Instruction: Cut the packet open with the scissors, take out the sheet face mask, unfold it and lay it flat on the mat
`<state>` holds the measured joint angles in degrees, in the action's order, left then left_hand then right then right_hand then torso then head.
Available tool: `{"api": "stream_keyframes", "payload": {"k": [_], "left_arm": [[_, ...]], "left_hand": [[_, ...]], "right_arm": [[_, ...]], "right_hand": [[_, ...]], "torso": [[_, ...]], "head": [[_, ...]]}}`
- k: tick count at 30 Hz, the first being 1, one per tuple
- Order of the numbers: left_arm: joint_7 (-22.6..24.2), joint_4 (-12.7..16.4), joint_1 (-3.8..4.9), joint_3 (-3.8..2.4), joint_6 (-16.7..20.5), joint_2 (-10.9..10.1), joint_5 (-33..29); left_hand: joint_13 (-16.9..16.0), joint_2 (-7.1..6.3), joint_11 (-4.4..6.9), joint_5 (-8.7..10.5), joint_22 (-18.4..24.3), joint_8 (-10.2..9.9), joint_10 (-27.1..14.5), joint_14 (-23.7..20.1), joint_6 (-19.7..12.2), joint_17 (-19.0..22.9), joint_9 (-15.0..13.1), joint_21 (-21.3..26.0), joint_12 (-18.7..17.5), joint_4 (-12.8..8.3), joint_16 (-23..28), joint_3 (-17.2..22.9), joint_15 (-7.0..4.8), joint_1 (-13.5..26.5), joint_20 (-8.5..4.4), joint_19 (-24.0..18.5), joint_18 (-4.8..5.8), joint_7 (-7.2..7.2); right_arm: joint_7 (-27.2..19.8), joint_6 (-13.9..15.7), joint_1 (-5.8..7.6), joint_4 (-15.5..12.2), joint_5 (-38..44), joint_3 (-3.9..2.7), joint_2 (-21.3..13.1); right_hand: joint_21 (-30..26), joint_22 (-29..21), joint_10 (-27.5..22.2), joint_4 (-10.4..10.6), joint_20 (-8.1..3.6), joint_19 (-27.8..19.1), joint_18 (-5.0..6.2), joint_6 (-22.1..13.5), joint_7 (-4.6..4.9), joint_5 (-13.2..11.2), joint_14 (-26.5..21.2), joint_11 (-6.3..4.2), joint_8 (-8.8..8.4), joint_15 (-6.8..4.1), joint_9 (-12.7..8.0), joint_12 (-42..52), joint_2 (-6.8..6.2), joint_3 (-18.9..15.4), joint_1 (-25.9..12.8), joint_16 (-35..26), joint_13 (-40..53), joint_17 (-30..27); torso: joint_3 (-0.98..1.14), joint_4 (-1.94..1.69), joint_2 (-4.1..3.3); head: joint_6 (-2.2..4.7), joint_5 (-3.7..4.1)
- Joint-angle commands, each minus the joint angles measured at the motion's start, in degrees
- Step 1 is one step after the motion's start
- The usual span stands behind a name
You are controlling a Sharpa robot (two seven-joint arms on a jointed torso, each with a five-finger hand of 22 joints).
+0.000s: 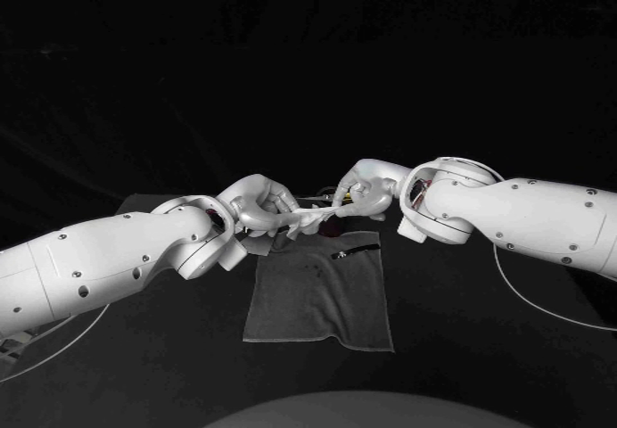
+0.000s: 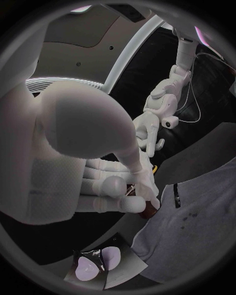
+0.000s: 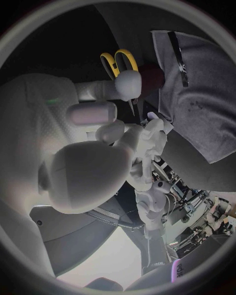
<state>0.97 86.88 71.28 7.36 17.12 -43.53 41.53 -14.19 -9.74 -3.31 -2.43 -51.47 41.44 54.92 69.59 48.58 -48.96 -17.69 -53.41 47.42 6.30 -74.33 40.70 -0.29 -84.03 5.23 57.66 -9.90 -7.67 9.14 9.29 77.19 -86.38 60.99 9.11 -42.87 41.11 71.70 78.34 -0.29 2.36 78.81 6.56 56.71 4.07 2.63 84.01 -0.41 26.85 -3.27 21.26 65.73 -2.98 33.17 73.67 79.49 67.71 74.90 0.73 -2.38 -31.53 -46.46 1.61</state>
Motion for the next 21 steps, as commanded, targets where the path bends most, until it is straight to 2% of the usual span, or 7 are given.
{"api": "stream_keyframes", "payload": {"k": [1,6,10,15,18,21], "left_arm": [[-2.8,0.1,0.73,-0.1,-7.2,-0.1,0.9],[-5.7,-0.2,1.9,-0.16,-13.0,0.0,0.9],[-7.3,-0.5,2.25,-0.18,-15.6,0.0,0.4],[-8.4,-1.0,2.45,-0.25,-16.9,-0.3,0.2],[-8.6,-1.3,2.51,-0.29,-16.7,-0.5,0.0],[-8.6,-1.5,2.53,-0.31,-16.4,-0.6,-0.3]], "left_hand": [[0.1,0.06,-0.04,-0.32,-0.2,0.1,0.5,0.5,0.3,-0.3,-0.1,-0.3,-0.4,-0.8,-0.3,0.1,-0.05,0.6,0.05,0.5,-0.25,0.01],[0.2,-0.16,0.04,-0.34,-0.5,0.0,0.7,0.6,0.6,-0.5,0.0,-0.6,-0.8,-1.7,-0.5,0.5,-0.12,1.0,0.0,0.7,-0.23,0.12],[0.3,-0.18,0.07,-0.36,-0.8,-0.3,0.8,0.8,0.7,-0.9,0.2,-1.0,-0.9,-2.2,-0.6,0.9,-0.16,1.3,-0.05,1.0,-0.18,0.14],[0.3,-0.14,0.06,-0.35,-1.0,-0.4,0.9,0.9,0.8,-1.0,0.2,-1.3,-1.0,-2.5,-0.7,1.1,-0.17,1.6,-0.07,1.1,-0.14,0.13],[0.3,-0.22,0.07,-0.36,-1.4,-0.5,1.0,1.1,0.9,-1.4,0.3,-1.7,-1.1,-2.9,-0.9,1.4,-0.19,1.8,-0.09,1.4,-0.06,0.12],[0.3,-0.21,0.08,-0.36,-2.0,-0.6,1.2,1.6,1.0,-2.2,0.4,-2.3,-1.1,-3.2,-1.2,1.7,-0.2,2.1,-0.11,1.9,0.07,0.13]], "right_arm": [[2.3,0.3,-0.27,0.1,9.4,0.01,0.2],[2.9,1.4,-0.82,0.2,11.7,0.13,0.7],[3.3,3.0,-1.34,0.1,12.7,0.2,0.8],[3.4,4.8,-1.55,-0.1,12.8,0.22,0.4],[3.0,5.5,-1.6,-0.3,12.1,0.23,0.0],[2.8,5.9,-1.63,-0.6,11.6,0.23,-0.4]], "right_hand": [[0.4,0.1,0.4,0.0,-0.03,0.3,0.87,0.4,-0.07,0.1,3.8,0.08,2.62,-0.47,1.8,0.4,-0.03,0.2,0.0,0.3,0.1,5.9],[0.5,0.2,0.4,0.0,-0.03,0.4,0.85,0.4,-0.08,0.1,3.8,0.07,2.66,-0.47,1.8,0.4,-0.07,0.2,0.0,0.3,0.1,5.9],[0.5,0.2,0.4,-0.1,-0.03,0.4,0.85,0.5,-0.1,0.1,3.8,0.06,2.71,-0.48,1.8,0.4,-0.12,0.3,-0.1,0.4,0.2,6.0],[0.5,0.2,0.5,-0.1,-0.03,0.4,0.85,0.5,-0.1,0.1,3.8,0.05,2.72,-0.48,1.8,0.5,-0.13,0.3,-0.1,0.3,0.2,5.9],[0.5,0.2,0.5,-0.1,-0.03,0.4,0.85,0.5,-0.1,0.1,3.8,0.05,2.72,-0.48,1.8,0.5,-0.13,0.3,-0.1,0.3,0.2,5.9],[0.4,0.2,0.4,-0.1,-0.03,0.4,0.87,0.5,-0.11,0.1,3.8,0.05,2.74,-0.49,1.8,0.4,-0.14,0.3,-0.1,0.2,0.1,5.9]], "torso": [[0.02,-0.03,-0.04],[-0.02,0.0,-0.03],[-0.01,-0.04,-0.07],[-0.03,-0.08,-0.04],[-0.04,-0.03,-0.05],[-0.02,-0.07,-0.06]], "head": [[-0.02,-0.02],[-0.14,-0.06],[-0.44,0.04],[-0.34,0.03],[-0.58,0.1],[-0.41,-0.05]]}}
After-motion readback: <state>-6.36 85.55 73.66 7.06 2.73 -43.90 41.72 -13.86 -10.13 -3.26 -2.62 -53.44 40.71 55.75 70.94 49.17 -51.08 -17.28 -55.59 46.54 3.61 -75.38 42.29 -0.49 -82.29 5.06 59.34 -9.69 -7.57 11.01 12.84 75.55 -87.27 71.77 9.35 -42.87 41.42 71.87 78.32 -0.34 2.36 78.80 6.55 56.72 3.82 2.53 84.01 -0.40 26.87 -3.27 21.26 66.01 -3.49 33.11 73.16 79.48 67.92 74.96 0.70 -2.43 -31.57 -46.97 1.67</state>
